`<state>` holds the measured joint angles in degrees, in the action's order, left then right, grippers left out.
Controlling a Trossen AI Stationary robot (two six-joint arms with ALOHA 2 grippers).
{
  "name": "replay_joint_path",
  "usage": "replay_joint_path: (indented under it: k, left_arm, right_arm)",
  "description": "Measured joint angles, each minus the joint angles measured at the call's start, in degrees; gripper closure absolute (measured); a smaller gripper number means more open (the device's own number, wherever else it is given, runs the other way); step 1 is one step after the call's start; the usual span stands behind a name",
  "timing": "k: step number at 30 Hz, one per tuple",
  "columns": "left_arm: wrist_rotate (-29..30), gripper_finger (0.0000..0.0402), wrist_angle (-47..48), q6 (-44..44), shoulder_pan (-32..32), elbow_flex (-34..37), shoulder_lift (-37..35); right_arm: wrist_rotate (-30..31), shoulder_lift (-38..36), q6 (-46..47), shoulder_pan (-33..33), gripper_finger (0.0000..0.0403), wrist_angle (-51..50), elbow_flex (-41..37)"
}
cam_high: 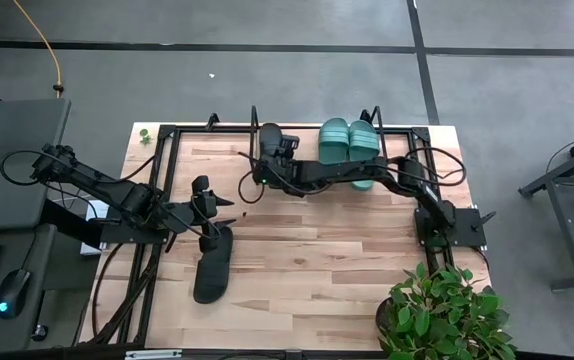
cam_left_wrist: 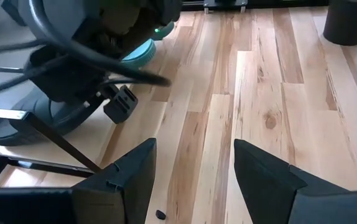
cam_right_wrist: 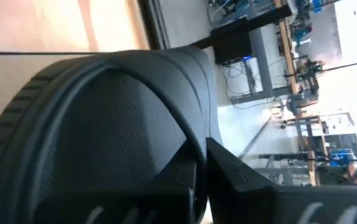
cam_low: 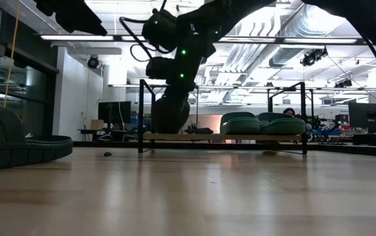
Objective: Pick and place slides into the shelf
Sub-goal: Put the right black slide on the shelf
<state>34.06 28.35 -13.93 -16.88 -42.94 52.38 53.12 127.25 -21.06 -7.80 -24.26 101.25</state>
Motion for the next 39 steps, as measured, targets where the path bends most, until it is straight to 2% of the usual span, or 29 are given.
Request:
replay_joint_path:
  k: [10,19,31,35,39]
  left_arm:
    - [0.83,0.0204,-1.61,0.59,0.0,0.0,0.0]
    - [0.85,0.0204,-1.48,0.17,0.0,0.0,0.0]
    - [0.15,0.0204,-1.19,0.59,0.0,0.0,0.0]
    - [0.09,0.0204,-1.19,0.59,0.0,0.0,0.0]
    - [0.02,0.0204,-1.14,0.59,0.0,0.0,0.0]
  right_arm:
    - [-8.18,0.69,0.0,-0.54,0.0395,0.43,-0.01]
    - [-13.16,0.69,0.0,-0.54,0.0337,0.9,-0.02]
    - [-13.78,0.74,0.07,-0.39,0.0235,0.16,-0.04]
    - [-12.64,0.74,0.03,-0.27,0.0217,-0.01,-0.04]
    - [-8.07,0.74,0.0,0.67,0.0213,-0.43,-0.07]
